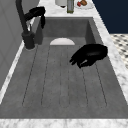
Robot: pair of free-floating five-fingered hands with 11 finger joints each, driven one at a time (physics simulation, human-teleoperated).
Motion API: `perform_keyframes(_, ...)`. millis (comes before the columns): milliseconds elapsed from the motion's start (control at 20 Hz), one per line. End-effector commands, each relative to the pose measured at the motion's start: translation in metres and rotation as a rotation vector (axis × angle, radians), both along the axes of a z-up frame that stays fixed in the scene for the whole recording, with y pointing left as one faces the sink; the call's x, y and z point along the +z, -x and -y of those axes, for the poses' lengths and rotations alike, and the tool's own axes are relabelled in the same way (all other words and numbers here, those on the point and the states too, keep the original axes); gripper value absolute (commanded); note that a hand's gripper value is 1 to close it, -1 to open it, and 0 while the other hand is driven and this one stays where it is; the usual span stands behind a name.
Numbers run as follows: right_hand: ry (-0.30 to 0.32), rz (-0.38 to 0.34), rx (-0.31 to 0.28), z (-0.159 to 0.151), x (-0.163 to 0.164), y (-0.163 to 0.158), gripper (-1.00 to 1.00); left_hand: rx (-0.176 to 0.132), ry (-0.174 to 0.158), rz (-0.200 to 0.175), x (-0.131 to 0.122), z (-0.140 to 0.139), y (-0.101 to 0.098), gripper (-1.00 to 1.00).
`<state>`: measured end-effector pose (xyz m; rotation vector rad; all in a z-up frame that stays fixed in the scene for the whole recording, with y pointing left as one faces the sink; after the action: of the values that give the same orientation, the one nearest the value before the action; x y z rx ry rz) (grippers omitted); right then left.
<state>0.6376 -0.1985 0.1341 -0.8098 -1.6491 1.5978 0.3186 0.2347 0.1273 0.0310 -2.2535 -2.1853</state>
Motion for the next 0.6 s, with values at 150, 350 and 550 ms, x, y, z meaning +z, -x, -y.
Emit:
perform_keyframes(150, 0.031, 0.030, -0.066, -0.024, -0.022, -0.032, -1.00, 0.000, 0.000, 0.000, 0.000, 0.000, 0.000, 0.00)
perform_keyframes(350, 0.064, 0.100, -0.168, -0.043, -0.040, -0.021, -1.00, 0.000, 0.000, 0.000, 0.000, 0.000, 0.000, 0.00)
perform_keyframes(550, 0.005, 0.156, -0.251, -0.050, -0.043, -0.022, -1.00, 0.000, 0.000, 0.000, 0.000, 0.000, 0.000, 0.00)
